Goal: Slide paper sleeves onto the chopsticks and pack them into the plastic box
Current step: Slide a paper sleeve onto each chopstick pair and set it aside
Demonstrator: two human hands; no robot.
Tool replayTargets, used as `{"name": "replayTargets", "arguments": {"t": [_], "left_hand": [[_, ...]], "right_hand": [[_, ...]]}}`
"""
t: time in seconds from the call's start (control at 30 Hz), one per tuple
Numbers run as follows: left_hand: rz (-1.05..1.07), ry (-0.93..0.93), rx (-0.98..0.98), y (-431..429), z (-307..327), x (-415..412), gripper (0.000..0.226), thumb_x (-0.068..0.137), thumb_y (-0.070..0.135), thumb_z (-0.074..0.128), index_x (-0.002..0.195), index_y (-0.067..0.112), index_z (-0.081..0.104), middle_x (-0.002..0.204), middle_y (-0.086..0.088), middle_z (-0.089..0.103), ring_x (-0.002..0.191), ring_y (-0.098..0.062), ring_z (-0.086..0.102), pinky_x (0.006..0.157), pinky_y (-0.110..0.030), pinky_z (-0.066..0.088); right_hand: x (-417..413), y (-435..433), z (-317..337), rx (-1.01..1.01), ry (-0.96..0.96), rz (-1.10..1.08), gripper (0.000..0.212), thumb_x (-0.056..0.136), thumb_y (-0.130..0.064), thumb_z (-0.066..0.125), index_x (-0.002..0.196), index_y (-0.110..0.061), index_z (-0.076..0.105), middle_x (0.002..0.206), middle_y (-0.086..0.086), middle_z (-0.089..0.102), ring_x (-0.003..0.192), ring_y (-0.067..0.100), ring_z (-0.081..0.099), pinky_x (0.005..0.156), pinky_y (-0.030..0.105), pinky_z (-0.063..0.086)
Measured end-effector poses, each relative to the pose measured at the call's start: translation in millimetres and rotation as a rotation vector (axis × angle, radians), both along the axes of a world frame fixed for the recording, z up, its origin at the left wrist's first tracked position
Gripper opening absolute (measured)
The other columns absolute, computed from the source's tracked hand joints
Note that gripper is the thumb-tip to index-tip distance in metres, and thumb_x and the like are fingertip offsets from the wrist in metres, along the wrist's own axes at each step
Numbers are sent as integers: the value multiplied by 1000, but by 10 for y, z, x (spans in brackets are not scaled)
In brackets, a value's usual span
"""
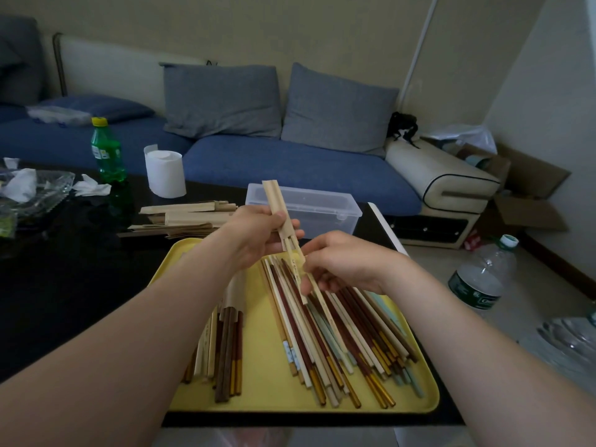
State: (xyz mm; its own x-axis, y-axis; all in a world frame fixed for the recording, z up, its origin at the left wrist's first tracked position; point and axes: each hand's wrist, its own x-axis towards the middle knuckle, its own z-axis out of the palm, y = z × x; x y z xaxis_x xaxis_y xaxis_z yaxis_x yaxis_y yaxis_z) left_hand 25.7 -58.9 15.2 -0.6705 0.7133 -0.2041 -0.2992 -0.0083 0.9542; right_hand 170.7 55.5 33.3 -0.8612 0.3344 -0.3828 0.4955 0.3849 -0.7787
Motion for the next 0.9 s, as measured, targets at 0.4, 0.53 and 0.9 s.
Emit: {"name": "replayTargets", "arguments": {"t": [0.4,0.53,0.9], "left_hand": [[151,50,45,17,-34,-68,31,109,13,53,138,4,52,111,-13,75,91,-21,80,76,-39,66],[98,41,20,-8,-21,-54,35,108,12,54,141,0,51,112,-13,75,88,-21,80,68,-35,66],[-190,90,-259,-55,-29,-19,23,103,14,64,123,3,65,108,-19,77,90,-27,80,75,-40,66]], "right_hand": [[36,-6,47,254,-107,-35,15,94,-27,80,100,-13,84,87,1,83,69,10,68,63,25,50],[38,2,43,234,-82,-25,13,94,-28,81,99,-17,85,90,-1,83,76,10,70,69,28,53],[-78,-44,-64,1,117,-343,40,96,-10,81,124,-20,53,92,10,83,75,18,73,79,37,64]]}}
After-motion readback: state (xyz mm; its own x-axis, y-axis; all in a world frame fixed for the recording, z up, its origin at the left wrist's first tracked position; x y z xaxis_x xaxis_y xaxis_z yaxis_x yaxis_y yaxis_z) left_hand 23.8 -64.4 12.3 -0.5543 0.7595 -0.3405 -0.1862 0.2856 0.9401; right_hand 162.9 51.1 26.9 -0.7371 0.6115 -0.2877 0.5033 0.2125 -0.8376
